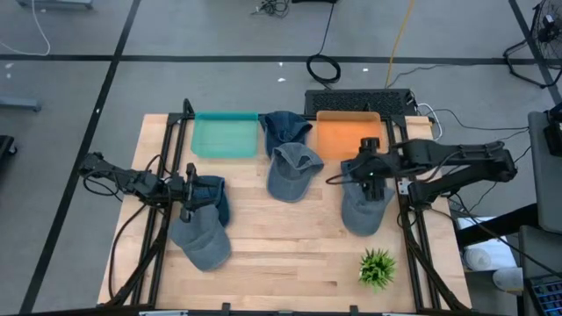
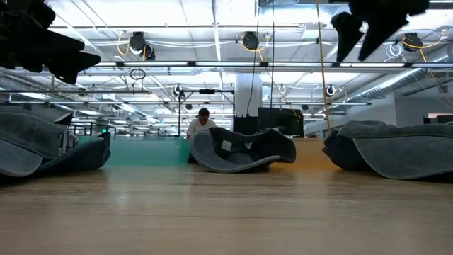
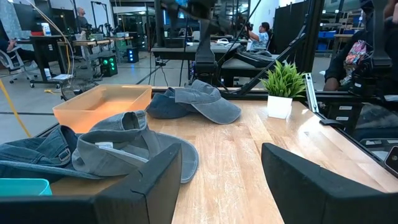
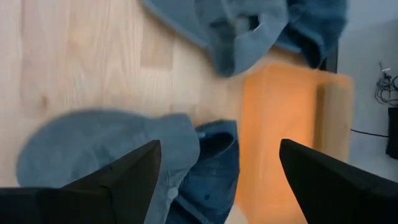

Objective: Pick & Place hat
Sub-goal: Put the top right gray cap into the orange bin

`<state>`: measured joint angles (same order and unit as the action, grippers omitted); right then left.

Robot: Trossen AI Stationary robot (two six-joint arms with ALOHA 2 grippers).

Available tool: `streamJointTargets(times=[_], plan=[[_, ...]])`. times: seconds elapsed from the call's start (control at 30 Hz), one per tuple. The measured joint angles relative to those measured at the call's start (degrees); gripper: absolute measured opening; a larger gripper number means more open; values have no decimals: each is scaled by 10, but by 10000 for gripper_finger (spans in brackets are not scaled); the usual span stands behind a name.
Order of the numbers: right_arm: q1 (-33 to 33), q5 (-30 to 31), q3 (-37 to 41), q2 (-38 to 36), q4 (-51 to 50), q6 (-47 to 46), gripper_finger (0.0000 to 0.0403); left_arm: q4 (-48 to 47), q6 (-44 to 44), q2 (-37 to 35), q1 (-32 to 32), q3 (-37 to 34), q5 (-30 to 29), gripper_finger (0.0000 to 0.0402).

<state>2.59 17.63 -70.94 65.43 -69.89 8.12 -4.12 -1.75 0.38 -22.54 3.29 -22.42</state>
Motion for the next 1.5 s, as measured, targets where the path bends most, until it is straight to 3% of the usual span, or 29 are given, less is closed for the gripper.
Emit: streamJointTargets(times=[0.17,0.43,1.03,1.2,1.5], plan=[[-8,-40,72,-12,31,27,318,0,0,0,0,0,0,230],[-79,-146,165,-12,153,55,318,0,0,0,0,0,0,230],[-134,-149,198,-8,170,76,318,0,0,0,0,0,0,230],[-143,-195,199,-2,171,63,318,0,0,0,0,0,0,230],[-147,-195,249,0,235,77,318,0,0,0,0,0,0,230]])
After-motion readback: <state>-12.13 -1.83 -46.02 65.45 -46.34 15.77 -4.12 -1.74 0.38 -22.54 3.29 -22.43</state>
